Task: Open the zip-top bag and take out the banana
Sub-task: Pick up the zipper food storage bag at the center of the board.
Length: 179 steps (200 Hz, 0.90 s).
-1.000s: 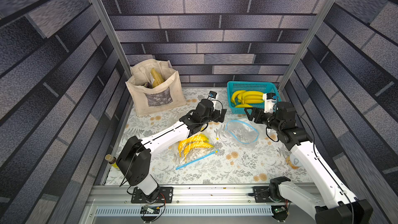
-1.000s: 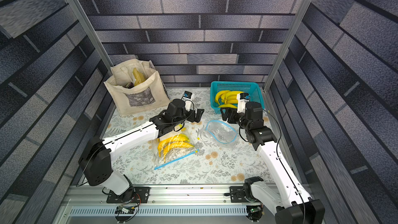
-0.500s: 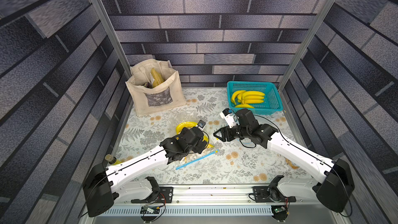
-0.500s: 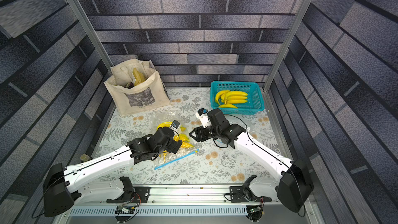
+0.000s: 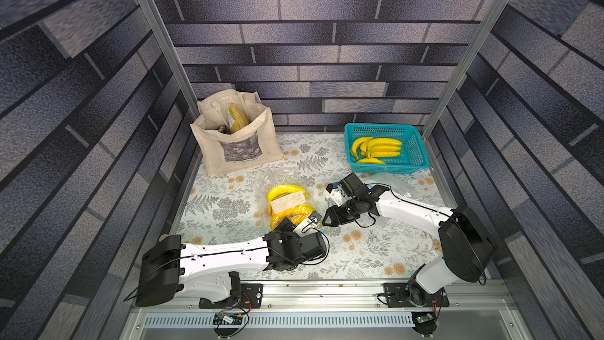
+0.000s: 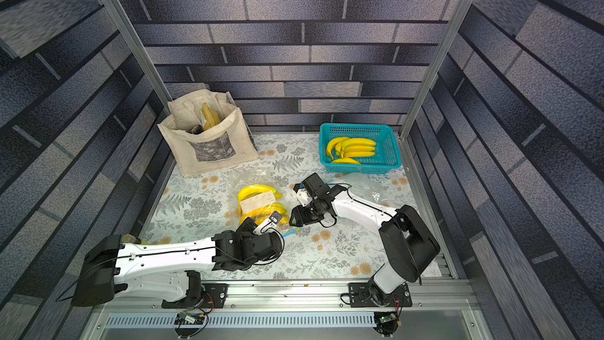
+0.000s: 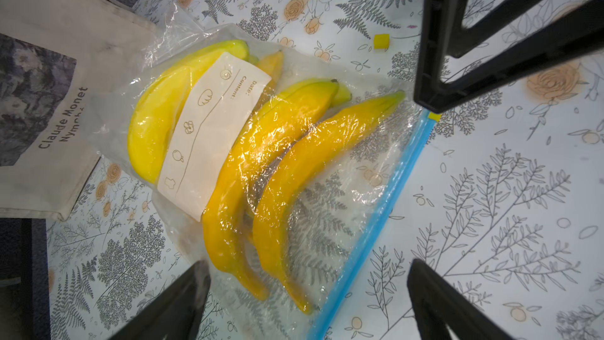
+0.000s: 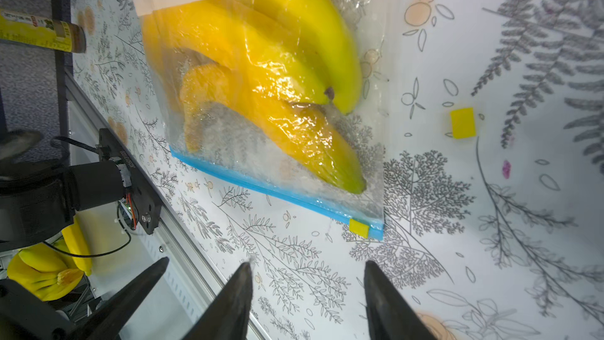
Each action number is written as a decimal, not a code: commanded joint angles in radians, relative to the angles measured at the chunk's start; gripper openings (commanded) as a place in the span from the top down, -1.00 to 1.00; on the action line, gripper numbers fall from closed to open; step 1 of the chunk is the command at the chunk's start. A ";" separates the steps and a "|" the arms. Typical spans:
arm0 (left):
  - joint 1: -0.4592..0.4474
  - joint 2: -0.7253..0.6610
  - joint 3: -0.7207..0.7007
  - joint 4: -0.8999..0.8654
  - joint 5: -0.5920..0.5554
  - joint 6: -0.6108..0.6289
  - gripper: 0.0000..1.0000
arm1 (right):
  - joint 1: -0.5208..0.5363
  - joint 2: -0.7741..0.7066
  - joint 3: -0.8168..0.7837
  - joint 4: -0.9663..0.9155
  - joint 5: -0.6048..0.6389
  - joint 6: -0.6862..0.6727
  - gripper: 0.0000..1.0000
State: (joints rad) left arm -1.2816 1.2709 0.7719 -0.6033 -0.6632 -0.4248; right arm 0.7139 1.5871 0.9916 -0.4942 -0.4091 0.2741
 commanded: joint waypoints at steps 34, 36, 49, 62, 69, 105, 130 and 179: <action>-0.014 0.102 -0.036 0.094 -0.038 -0.147 -1.00 | 0.006 0.116 0.027 -0.023 0.038 -0.064 -0.09; -0.011 0.104 -0.039 0.100 -0.032 -0.145 -1.00 | 0.006 0.118 0.027 -0.020 0.039 -0.065 -0.09; 0.006 0.111 -0.056 0.141 0.004 -0.138 -1.00 | 0.006 0.131 0.027 -0.015 0.062 -0.073 -0.09; 0.015 0.112 -0.067 0.161 0.013 -0.138 -1.00 | 0.004 0.147 0.033 -0.014 0.080 -0.085 -0.08; 0.020 0.110 -0.074 0.169 0.019 -0.134 -1.00 | 0.004 0.157 0.034 -0.011 0.083 -0.089 -0.08; 0.041 0.090 -0.104 0.211 0.047 -0.121 -0.99 | 0.004 0.214 0.057 0.004 0.064 -0.106 -0.04; 0.051 0.089 -0.108 0.217 0.052 -0.116 -0.99 | 0.004 0.233 0.062 0.000 0.085 -0.118 -0.01; 0.058 0.147 -0.105 0.241 0.075 -0.109 -0.97 | 0.004 0.245 0.055 -0.019 0.040 -0.123 0.21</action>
State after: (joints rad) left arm -1.2293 1.3834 0.6746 -0.3763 -0.6037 -0.5320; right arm 0.7136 1.7988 1.0595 -0.4850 -0.3527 0.1627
